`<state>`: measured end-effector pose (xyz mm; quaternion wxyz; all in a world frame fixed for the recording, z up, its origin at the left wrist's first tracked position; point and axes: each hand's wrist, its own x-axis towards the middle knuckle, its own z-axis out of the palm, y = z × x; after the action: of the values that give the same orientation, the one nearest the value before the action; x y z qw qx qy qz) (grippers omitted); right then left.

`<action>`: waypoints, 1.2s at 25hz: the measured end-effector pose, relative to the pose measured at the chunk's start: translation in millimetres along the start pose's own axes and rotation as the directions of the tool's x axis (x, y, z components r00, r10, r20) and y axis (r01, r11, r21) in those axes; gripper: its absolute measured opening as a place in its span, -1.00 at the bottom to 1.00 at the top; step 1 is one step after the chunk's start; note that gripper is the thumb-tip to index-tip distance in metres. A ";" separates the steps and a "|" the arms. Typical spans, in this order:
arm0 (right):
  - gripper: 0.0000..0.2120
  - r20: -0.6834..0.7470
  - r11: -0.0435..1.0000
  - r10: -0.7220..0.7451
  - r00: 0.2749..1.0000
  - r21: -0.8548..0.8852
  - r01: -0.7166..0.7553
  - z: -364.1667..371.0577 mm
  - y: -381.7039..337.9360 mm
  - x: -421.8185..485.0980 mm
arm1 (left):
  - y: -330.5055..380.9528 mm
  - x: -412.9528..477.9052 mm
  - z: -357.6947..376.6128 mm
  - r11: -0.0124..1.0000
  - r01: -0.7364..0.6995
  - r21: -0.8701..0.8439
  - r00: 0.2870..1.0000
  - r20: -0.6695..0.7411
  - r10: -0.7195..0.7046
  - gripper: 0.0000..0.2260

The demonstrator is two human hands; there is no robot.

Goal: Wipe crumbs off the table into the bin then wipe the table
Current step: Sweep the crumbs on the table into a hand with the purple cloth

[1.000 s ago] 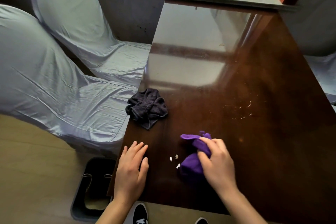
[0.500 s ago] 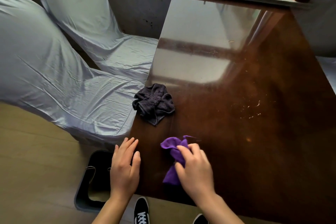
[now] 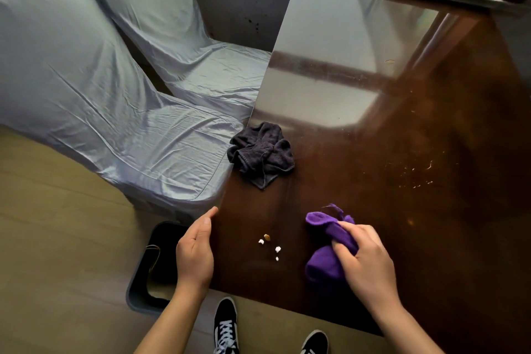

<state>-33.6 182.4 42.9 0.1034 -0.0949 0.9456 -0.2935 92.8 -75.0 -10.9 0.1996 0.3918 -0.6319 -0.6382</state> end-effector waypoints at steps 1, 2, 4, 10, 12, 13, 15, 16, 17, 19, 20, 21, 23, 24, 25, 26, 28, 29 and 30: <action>-0.68 -0.006 0.997 -0.004 1.000 -0.078 0.003 3.4 -1.2 -3.6 | -0.7 0.8 -0.6 0.999 0.028 -0.043 1.000 0.000 -0.028 -0.68; -0.66 -0.010 0.991 -0.024 1.000 -0.132 0.023 9.6 -5.9 -7.8 | -0.6 1.3 -0.9 0.995 0.058 -0.086 0.998 0.001 -0.058 -0.72; -0.64 0.002 0.985 -0.072 0.997 -0.155 0.072 26.8 -25.8 -18.3 | 1.4 2.9 -1.7 0.976 0.120 -0.181 0.993 0.012 -0.120 -0.73; -0.74 0.092 0.980 -0.129 0.987 0.165 0.112 86.8 -102.6 -38.5 | 12.2 12.5 -6.0 0.858 0.313 -0.407 0.945 0.042 -0.324 -0.75; -0.77 0.087 0.940 -0.126 0.988 0.328 0.091 88.9 -110.4 -35.5 | 12.7 13.8 -8.5 0.821 0.370 -0.435 0.924 0.078 -0.375 -0.75; -0.77 0.056 0.920 -0.125 0.991 0.380 0.094 84.6 -107.5 -32.8 | 12.2 14.6 -9.9 0.802 0.395 -0.448 0.913 0.095 -0.397 -0.74; -0.70 0.008 0.894 -0.112 0.994 0.438 0.097 70.3 -91.2 -26.5 | 10.1 15.9 -14.5 0.757 0.440 -0.483 0.892 0.139 -0.430 -0.72; -0.64 0.001 0.890 -0.090 0.996 0.449 0.080 62.0 -80.0 -23.3 | 8.6 16.5 -17.1 0.734 0.460 -0.499 0.883 0.168 -0.439 -0.70; -0.62 0.005 0.892 -0.057 0.998 0.450 0.048 53.7 -68.4 -20.4 | 7.0 17.0 -19.5 0.715 0.476 -0.512 0.875 0.195 -0.443 -0.68; -0.66 0.023 0.914 0.010 1.000 0.405 -0.019 41.2 -46.4 -15.6 | 4.1 17.6 -22.3 0.683 0.496 -0.536 0.865 0.235 -0.443 -0.66; -0.70 0.018 0.938 0.027 0.999 0.346 -0.032 37.9 -38.7 -14.0 | 3.2 17.7 -23.2 0.669 0.501 -0.549 0.862 0.248 -0.443 -0.65; -0.74 0.010 0.965 0.030 0.999 0.261 -0.032 36.8 -35.6 -13.8 | 2.3 17.8 -23.8 0.656 0.505 -0.562 0.860 0.256 -0.442 -0.65; -0.73 -0.001 0.996 0.015 1.000 0.086 -0.015 42.2 -43.6 -16.6 | 1.4 18.0 -23.8 0.641 0.506 -0.577 0.858 0.262 -0.442 -0.65; -0.71 -0.003 1.000 -0.017 1.000 0.023 0.017 48.2 -53.5 -19.5 | 1.4 18.2 -23.8 0.638 0.508 -0.578 0.857 0.263 -0.444 -0.65; -0.69 0.006 0.998 -0.067 0.998 -0.012 0.067 56.1 -65.5 -23.0 | 1.4 18.5 -23.7 0.635 0.512 -0.578 0.854 0.265 -0.448 -0.65; -0.68 0.029 0.992 -0.123 0.992 -0.021 0.123 65.1 -78.5 -26.5 | 1.4 18.9 -23.8 0.627 0.517 -0.583 0.851 0.266 -0.453 -0.65; -0.65 0.093 0.979 -0.206 0.974 0.026 0.204 82.5 -102.4 -30.5 | 1.6 19.2 -23.6 0.605 0.527 -0.597 0.842 0.273 -0.464 -0.65; -0.66 0.127 0.972 -0.226 0.966 0.095 0.215 89.0 -112.0 -30.9 | 1.7 19.2 -24.0 0.596 0.531 -0.602 0.839 0.275 -0.470 -0.65; -0.68 0.150 0.960 -0.237 0.960 0.188 0.208 93.0 -118.6 -30.6 | 1.5 19.1 -24.5 0.587 0.535 -0.607 0.835 0.278 -0.474 -0.65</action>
<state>33.3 44.0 40.4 0.1583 -0.2167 0.8879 -0.3737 99.1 -105.5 -11.6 0.1085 0.4294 -0.2331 -0.8657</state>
